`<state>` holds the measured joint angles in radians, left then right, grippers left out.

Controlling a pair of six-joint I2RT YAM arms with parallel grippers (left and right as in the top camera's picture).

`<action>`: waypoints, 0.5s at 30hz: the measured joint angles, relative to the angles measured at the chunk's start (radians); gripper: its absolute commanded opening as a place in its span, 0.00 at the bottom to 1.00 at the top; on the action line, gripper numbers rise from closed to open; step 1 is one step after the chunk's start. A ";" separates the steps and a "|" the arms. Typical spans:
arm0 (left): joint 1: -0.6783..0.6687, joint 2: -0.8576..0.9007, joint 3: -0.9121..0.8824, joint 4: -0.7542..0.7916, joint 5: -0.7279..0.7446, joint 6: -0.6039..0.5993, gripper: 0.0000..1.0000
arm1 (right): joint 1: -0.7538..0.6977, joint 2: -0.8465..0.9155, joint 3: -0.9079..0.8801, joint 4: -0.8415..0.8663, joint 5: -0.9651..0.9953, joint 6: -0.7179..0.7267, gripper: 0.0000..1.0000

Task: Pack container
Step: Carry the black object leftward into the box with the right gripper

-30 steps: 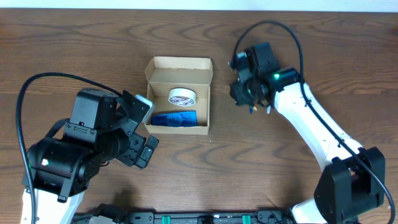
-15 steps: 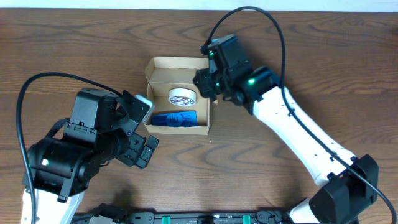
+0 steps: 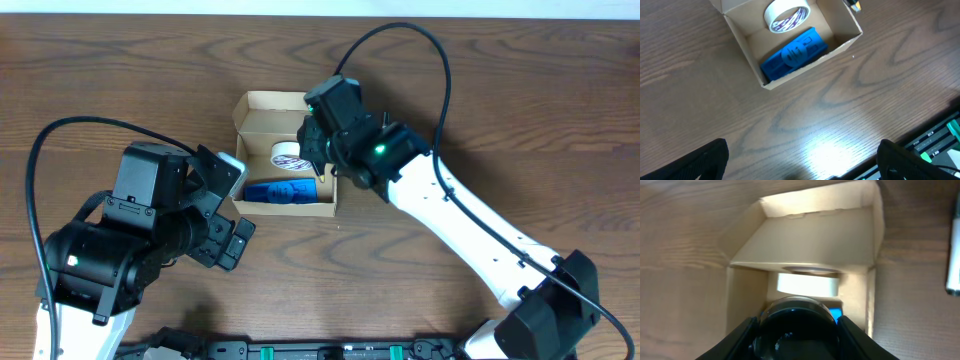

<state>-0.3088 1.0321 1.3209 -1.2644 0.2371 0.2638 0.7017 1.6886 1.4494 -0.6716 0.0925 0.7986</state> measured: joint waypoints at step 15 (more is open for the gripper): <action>0.000 0.000 0.000 0.000 0.000 0.000 0.95 | 0.017 0.140 -0.048 0.054 0.074 0.093 0.02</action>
<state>-0.3088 1.0321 1.3209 -1.2644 0.2367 0.2638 0.7189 1.8286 1.4010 -0.6174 0.1669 0.8913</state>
